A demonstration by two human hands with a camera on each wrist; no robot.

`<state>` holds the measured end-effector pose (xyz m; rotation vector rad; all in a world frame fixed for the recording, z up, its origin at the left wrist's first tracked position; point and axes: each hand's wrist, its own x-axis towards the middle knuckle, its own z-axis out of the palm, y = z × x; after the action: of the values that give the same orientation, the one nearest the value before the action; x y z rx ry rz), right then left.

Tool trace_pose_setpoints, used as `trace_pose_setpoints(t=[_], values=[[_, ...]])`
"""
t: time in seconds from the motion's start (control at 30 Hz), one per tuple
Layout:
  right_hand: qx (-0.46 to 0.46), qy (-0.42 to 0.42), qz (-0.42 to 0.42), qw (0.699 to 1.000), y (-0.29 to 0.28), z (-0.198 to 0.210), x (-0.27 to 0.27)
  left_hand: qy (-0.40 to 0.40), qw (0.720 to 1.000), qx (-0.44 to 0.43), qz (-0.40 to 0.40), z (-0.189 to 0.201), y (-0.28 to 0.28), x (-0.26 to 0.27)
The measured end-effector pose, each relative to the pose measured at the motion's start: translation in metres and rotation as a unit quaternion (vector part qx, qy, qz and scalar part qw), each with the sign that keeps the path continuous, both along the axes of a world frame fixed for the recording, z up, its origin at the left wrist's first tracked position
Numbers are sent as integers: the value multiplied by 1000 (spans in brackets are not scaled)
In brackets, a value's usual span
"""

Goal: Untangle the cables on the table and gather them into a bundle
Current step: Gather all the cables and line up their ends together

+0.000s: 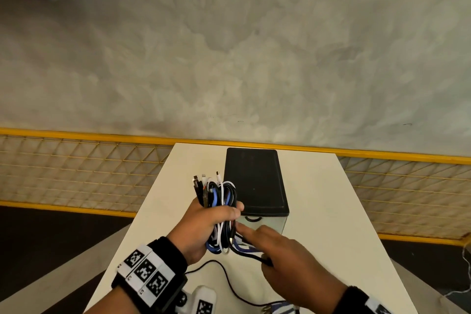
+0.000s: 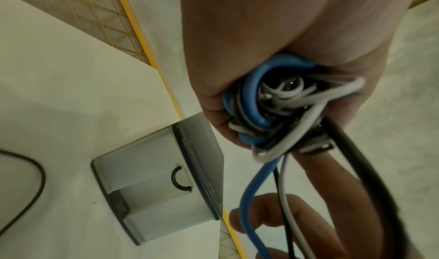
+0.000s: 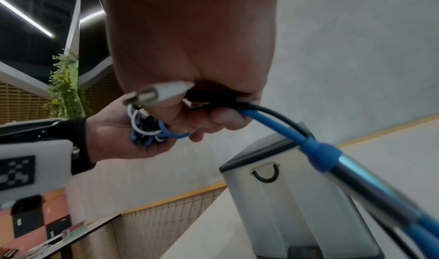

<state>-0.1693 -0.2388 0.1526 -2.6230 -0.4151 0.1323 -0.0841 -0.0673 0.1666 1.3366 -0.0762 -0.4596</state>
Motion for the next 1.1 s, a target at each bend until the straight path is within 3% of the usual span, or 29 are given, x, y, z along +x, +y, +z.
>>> trace_pose_setpoints(t=[0.2,0.27,0.37,0.47,0.53,0.6,0.67,0.73,0.8,0.97,1.1], values=[[-120,-9,-4,993,-1,1,1,-28,998,54,8,-4,-9,-3],[-112,3,-14,994,0,-2,1,-19,999,43,8,-3,-9,-2],[39,46,-53,997,-2,-11,1,30,999,-25,10,1,-7,2],[181,128,-133,966,-15,-22,3,64,995,-64,-30,5,-1,4],[215,211,-139,943,-24,-19,3,66,994,-29,-86,9,6,3],[205,245,-125,939,-32,-13,4,68,983,54,-159,11,12,1],[145,215,-116,959,-33,-9,9,84,964,123,-220,10,14,-5],[51,131,-108,984,-28,-6,17,98,945,153,-271,7,10,-12],[13,61,-109,992,-21,-1,22,87,939,165,-289,2,1,-18],[30,34,-154,987,-15,8,26,78,961,108,-241,-6,-10,-26],[-74,-18,-126,989,-5,8,23,113,968,63,-217,-13,-14,-29]])
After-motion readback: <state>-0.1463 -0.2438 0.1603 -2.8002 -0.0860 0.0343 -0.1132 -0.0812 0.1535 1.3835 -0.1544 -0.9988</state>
